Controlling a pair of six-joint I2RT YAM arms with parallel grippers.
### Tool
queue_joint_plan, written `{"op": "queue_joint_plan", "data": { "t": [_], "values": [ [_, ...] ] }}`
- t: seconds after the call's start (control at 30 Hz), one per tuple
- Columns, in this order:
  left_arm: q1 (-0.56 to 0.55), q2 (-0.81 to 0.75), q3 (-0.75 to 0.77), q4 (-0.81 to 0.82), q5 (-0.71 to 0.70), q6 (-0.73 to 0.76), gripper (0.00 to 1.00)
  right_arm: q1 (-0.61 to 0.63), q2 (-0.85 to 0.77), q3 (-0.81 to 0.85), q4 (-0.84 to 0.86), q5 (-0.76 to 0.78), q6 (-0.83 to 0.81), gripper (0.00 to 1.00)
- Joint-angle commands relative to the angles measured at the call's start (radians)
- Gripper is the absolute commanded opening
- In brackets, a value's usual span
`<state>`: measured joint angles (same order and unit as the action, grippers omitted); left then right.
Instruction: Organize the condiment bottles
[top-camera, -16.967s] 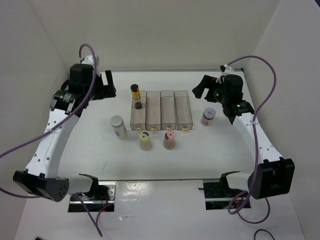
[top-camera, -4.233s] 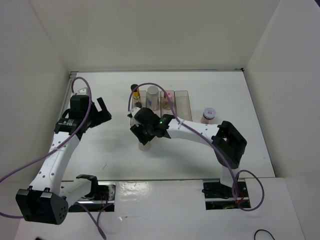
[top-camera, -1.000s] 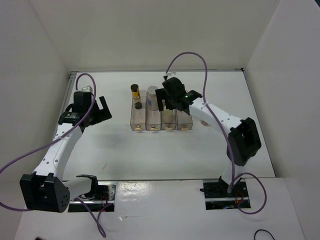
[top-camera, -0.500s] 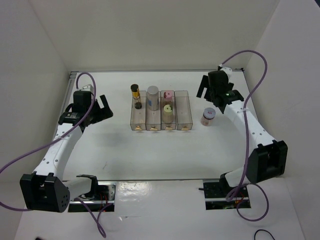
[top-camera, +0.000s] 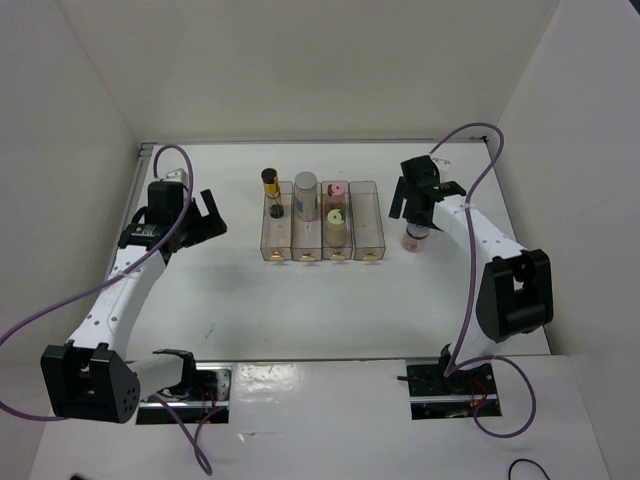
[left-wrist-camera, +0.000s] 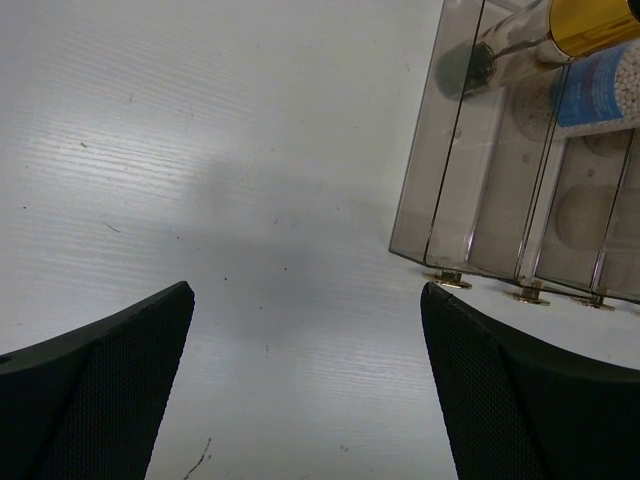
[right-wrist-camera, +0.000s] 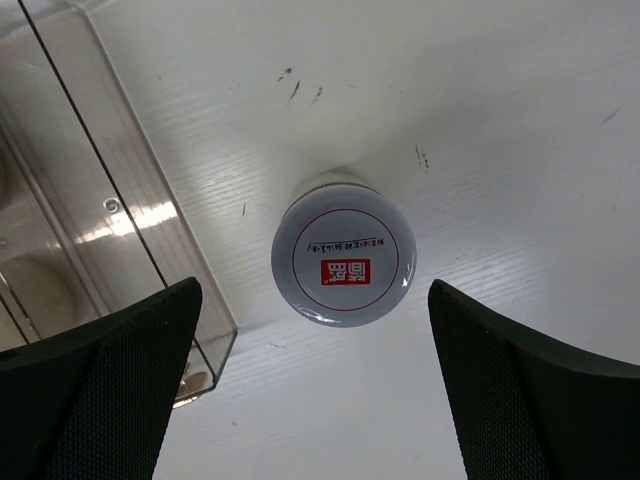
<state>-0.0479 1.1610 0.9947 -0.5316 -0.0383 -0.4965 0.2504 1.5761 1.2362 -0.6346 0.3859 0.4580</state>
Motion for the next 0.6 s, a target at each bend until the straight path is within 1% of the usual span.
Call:
{"op": "queue_joint_plan", "data": {
  "t": [0.0, 0.23, 0.53, 0.57],
  "values": [
    [0.006, 0.0, -0.004, 0.035, 0.005, 0.015, 1.0, -0.016, 0.027, -0.014, 0.0, 0.015, 0.027, 0.98],
    [0.006, 0.009, -0.004, 0.035, -0.005, 0.015, 1.0, -0.045, 0.027, -0.086, 0.058, -0.03, 0.027, 0.98],
    [0.025, 0.019, -0.004, 0.025, -0.005, 0.015, 1.0, -0.054, 0.074, -0.086, 0.11, -0.062, -0.004, 0.98],
    [0.034, 0.019, -0.004, 0.025, -0.005, 0.015, 1.0, -0.054, 0.074, -0.086, 0.119, -0.062, -0.004, 0.94]
  ]
}}
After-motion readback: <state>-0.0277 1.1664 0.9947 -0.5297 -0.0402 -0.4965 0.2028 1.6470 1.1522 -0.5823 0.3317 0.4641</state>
